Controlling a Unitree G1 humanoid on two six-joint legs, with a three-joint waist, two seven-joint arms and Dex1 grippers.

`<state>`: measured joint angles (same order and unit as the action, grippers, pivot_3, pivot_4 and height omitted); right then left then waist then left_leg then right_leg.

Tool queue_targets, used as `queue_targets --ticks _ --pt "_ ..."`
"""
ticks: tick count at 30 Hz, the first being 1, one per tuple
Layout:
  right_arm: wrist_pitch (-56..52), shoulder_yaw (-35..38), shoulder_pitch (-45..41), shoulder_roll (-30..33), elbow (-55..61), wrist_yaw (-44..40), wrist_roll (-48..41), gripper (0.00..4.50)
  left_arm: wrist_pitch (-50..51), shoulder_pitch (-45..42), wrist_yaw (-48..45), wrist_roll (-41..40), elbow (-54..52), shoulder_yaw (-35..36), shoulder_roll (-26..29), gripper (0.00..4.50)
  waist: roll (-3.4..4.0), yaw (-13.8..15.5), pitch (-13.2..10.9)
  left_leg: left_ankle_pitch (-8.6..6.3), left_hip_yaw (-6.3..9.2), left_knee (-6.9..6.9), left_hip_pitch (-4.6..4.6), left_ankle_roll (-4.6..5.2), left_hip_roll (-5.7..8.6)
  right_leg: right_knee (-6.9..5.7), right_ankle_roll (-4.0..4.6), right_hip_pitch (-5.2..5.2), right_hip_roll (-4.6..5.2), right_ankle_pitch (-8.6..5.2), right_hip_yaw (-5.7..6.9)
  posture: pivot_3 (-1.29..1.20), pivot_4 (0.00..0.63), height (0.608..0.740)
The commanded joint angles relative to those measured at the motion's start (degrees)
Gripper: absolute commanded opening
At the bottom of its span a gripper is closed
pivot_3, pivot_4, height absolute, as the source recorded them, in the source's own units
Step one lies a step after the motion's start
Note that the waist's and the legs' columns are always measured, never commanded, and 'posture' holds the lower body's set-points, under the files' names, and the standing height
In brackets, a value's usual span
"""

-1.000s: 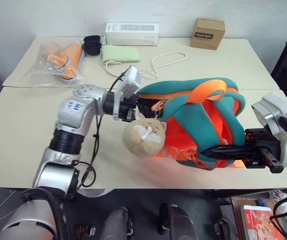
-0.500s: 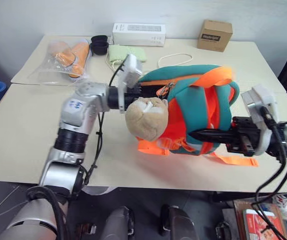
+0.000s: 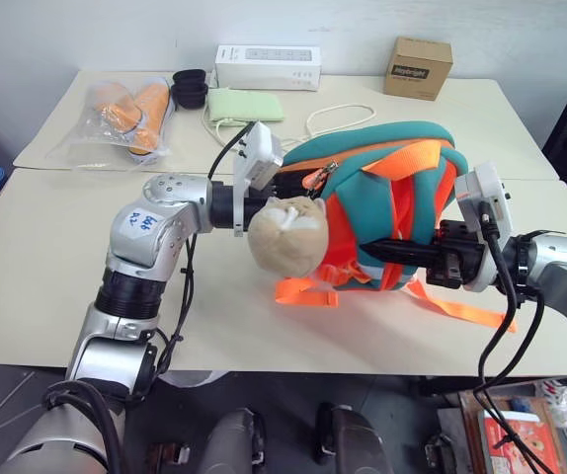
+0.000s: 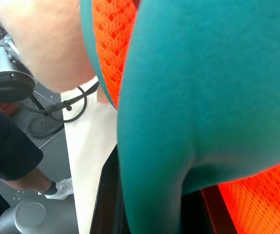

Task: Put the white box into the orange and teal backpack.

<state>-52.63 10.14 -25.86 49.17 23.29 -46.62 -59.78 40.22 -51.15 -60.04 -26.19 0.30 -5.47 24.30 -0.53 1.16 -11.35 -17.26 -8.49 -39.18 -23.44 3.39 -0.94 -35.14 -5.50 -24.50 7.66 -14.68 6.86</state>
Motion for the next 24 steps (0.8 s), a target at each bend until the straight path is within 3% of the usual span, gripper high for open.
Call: queue_targets --ticks 1,8,15,18,22,23,24 --pt "1.2 0.5 -1.8 -0.2 -0.7 -0.5 1.3 0.0 1.6 0.6 0.3 -3.2 -5.4 2.7 2.0 1.77 0.0 0.0 0.0 0.0 0.0 0.0 0.0 0.0 0.0 0.0 0.0 0.0 0.0 0.0 0.02 0.0 0.15 0.74" --pt "1.4 -0.1 -2.2 -0.8 -1.4 -1.2 3.3 0.0 4.7 2.7 -1.1 -7.6 -8.4 7.2 7.7 1.77 0.0 0.0 0.0 0.0 0.0 0.0 0.0 -0.01 0.0 0.0 0.0 0.0 -0.01 0.0 0.03 0.0 0.15 0.74" --pt "1.4 -0.2 -2.6 -1.1 -1.7 -2.1 4.5 0.0 12.2 2.5 -5.3 -16.3 -11.3 13.4 18.7 1.77 0.0 -0.5 0.0 -0.01 -0.01 0.02 0.01 -0.03 -0.02 -0.01 0.01 -0.01 -0.05 -0.01 0.03 0.0 0.15 0.74" --pt "1.3 0.0 -2.7 -1.0 -1.8 -2.6 4.6 0.0 15.6 2.2 -3.7 -20.3 -15.3 14.6 19.7 2.4 0.0 -0.4 0.0 -0.01 0.0 0.02 0.0 -0.03 -0.01 0.0 0.01 0.0 -0.03 -0.01 0.0 0.0 0.15 0.74" --pt "0.8 0.0 -3.0 -0.9 -1.6 -2.9 4.3 0.0 10.0 3.0 4.5 -11.3 -17.6 9.6 18.3 3.65 0.0 0.1 0.0 -0.01 0.01 0.02 0.03 -0.03 0.03 0.03 0.0 0.05 -0.01 0.0 -0.1 0.0 0.15 0.74" --pt "0.8 -0.1 -2.9 -0.9 -1.5 -2.9 4.4 0.0 10.8 2.8 5.1 -12.1 -17.1 10.2 18.2 3.92 0.0 0.1 0.0 0.0 -0.02 0.02 0.06 -0.03 0.04 0.05 0.0 0.05 -0.02 0.0 -0.11 0.0 0.15 0.74" --pt "0.7 -0.1 -2.9 -0.9 -1.3 -2.9 4.3 0.0 11.7 2.7 4.2 -14.2 -16.9 11.7 18.7 3.92 0.0 0.1 0.0 0.0 -0.03 0.02 0.06 -0.04 0.03 0.07 0.0 0.05 -0.04 0.0 -0.12 0.0 0.15 0.74"
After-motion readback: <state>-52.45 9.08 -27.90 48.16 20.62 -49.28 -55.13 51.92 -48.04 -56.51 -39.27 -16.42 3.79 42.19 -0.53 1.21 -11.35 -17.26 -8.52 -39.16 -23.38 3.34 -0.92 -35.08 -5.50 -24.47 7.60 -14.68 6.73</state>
